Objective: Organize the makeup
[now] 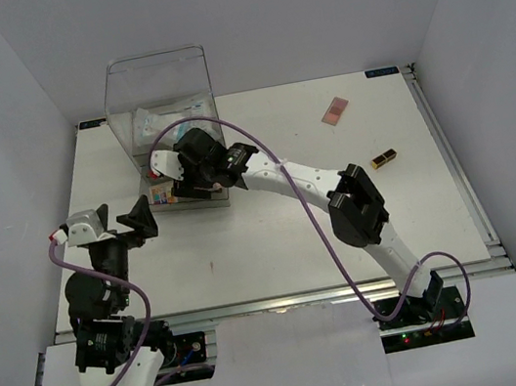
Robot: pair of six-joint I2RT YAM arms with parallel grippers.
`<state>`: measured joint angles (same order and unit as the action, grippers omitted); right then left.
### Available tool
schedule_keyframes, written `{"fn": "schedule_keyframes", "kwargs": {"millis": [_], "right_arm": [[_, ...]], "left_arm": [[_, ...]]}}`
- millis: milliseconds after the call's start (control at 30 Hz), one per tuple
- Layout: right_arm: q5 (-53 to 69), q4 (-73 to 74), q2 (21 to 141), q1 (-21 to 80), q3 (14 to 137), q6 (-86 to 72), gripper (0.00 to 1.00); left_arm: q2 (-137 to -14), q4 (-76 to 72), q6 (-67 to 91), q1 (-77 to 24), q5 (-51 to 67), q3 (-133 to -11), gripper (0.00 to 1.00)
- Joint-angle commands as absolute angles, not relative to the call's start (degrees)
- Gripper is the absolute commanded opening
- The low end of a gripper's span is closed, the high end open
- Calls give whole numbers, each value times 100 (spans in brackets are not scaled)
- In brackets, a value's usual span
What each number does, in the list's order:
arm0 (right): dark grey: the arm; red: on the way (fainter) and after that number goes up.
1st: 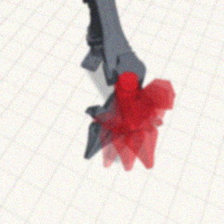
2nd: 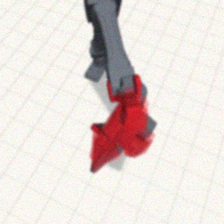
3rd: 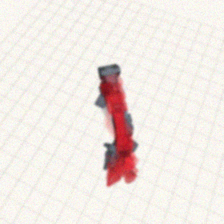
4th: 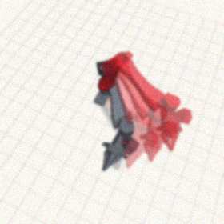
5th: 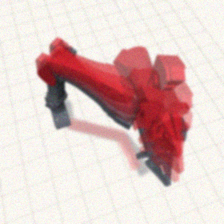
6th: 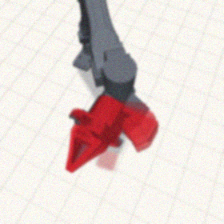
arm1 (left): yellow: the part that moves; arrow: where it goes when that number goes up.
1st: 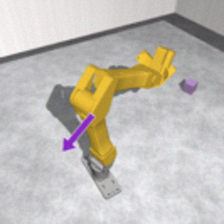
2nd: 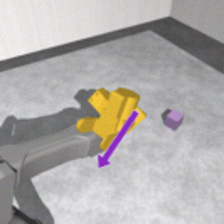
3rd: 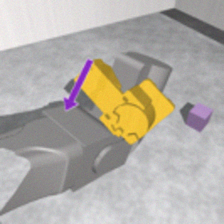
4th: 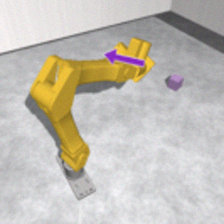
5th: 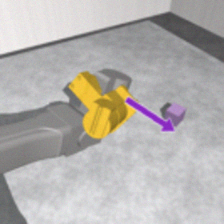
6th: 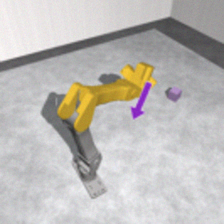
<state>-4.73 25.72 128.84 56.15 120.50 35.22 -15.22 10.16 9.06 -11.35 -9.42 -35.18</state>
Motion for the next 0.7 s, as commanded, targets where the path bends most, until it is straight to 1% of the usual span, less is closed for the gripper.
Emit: {"fn": "schedule_keyframes", "kwargs": {"millis": [0,33,67,200,300,333,400,467,500,533,600,667], "right_arm": [[-753,1889,12681,5518,11905,3558,93],[-715,1878,12654,5496,11845,3536,96],[-669,1872,12616,5479,11785,3511,97],[-377,1882,12272,5440,11454,3398,91],[-70,1988,11714,5432,11007,3274,90],[154,2072,11505,5416,10734,3270,90],[799,2181,10848,5209,10336,3196,90],[1817,2343,10244,4689,9837,2908,90],[2444,2338,9909,4268,9496,2683,90],[2709,2295,9717,3988,9278,2475,90],[3117,2214,9256,3123,8632,2112,90],[3233,2068,8909,2521,8092,1963,90]], "left_arm": [[-1600,993,922,-1090,-817,-3499,98],[-1611,987,917,-1096,-806,-3504,98],[-1632,984,913,-1099,-786,-3507,98],[-1779,981,905,-1095,-608,-3516,98],[-1919,927,873,-1098,-247,-3524,98],[-1971,885,863,-1091,-91,-3501,98],[-2174,740,837,-1098,626,-3473,98],[-2493,642,858,-1090,1327,-3510,98],[-2704,581,879,-1090,1709,-3550,98],[-2844,494,973,-1098,1954,-3559,98],[-3176,326,1135,-1099,2435,-3596,98],[-3846,225,1481,-1125,2987,-3762,98]]}}
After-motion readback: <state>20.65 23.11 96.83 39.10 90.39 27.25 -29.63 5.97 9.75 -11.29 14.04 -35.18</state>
